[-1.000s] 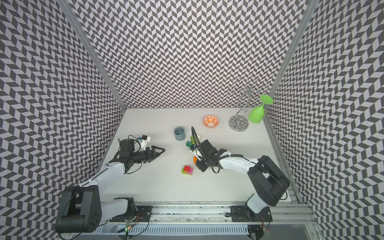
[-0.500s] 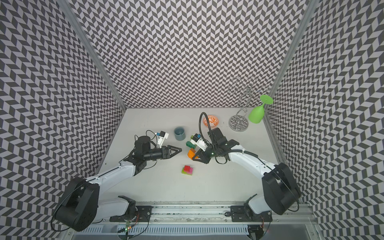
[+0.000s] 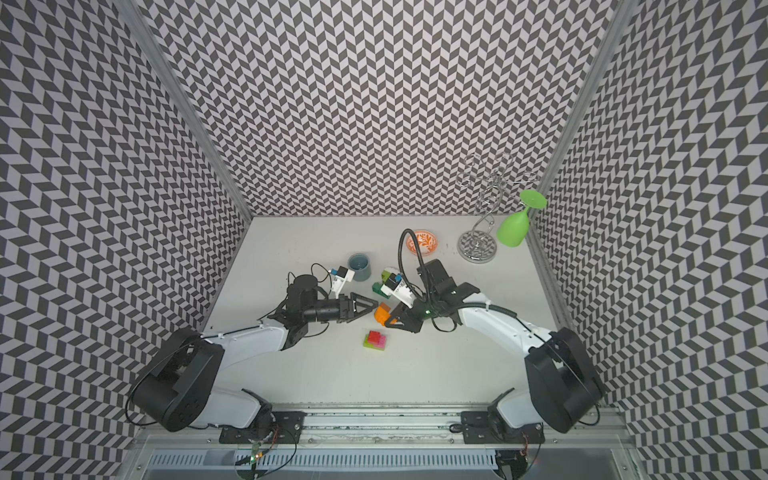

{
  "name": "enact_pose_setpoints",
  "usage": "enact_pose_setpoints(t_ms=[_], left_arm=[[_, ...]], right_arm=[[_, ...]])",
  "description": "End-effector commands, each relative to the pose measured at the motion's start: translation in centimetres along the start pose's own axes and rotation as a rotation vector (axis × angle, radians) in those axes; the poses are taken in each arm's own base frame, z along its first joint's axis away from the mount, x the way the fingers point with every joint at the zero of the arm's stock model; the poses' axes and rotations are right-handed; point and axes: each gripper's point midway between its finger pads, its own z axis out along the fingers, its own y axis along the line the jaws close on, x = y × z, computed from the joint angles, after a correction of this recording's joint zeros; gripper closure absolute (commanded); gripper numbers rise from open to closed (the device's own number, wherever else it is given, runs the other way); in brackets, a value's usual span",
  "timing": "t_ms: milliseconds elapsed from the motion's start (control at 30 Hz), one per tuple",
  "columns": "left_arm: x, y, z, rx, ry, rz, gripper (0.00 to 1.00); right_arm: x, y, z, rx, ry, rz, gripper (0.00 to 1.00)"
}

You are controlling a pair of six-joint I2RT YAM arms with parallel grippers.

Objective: Assemble the letter s with lego
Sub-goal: Pick up the lego brick from the center of the board.

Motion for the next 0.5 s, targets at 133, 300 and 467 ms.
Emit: enact_pose_setpoints(t_ms=[133, 300, 467], left_arm=[[0.3, -0.6, 1.2, 0.034, 0.03, 0.016, 0.23], [0.9, -0.1, 1.5, 0.029, 0.045, 0.0, 0.25], [0.8, -0.4, 1.7, 0.033, 0.051, 0.006, 0.28]], right_arm=[[-0.7, 0.0, -0.3, 0.027, -0.032, -0.091, 0.96], [-0.5, -0.1, -0.1, 0.048, -0.018, -0.114, 0.96], [-0.1, -0.1, 0.6, 0.06, 0.006, -0.132, 0.95]])
